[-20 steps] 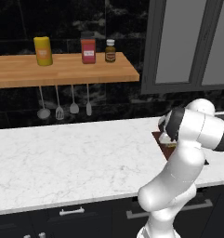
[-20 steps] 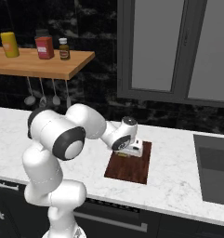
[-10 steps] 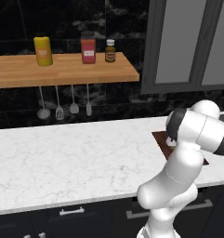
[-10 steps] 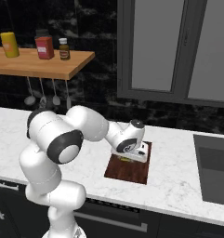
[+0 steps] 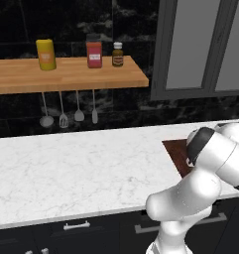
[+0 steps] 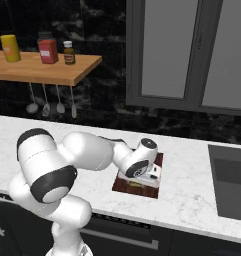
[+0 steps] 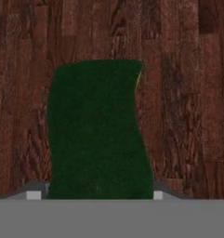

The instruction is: Pick up the sponge from the counter and clean the cutting board by briefly scrubbing or pressing down on the cutting board. Once finished, release the sponge.

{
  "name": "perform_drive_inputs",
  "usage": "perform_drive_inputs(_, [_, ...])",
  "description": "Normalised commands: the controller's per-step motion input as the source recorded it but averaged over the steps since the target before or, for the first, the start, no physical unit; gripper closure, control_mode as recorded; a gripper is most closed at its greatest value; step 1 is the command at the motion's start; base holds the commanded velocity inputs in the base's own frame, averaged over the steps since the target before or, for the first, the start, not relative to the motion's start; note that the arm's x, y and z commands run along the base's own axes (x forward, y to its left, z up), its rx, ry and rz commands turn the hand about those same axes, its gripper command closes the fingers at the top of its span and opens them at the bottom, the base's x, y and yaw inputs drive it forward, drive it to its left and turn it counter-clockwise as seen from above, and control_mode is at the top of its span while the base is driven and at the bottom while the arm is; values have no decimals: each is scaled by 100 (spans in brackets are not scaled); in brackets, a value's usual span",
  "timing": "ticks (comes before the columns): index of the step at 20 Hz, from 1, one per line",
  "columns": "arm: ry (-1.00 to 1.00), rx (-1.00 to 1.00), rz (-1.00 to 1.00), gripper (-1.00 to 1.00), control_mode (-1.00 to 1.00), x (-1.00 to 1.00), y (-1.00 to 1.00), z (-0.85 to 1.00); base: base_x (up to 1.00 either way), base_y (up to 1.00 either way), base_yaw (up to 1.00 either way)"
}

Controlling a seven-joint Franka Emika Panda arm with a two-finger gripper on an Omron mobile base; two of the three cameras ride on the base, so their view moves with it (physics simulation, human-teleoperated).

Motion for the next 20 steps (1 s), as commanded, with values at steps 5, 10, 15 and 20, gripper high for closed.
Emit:
perform_drive_inputs(5, [9,0,0,100,-100,23,0,-1,0,0,0])
perform_drive_inputs(10, [0,0,0,100,-100,71,0,0,0,0,0])
perform_drive_inputs(15, [0,0,0,100,-100,65,0,0,0,0,0])
perform_drive_inputs(20, [0,0,0,100,-100,27,-14,0,0,0,0])
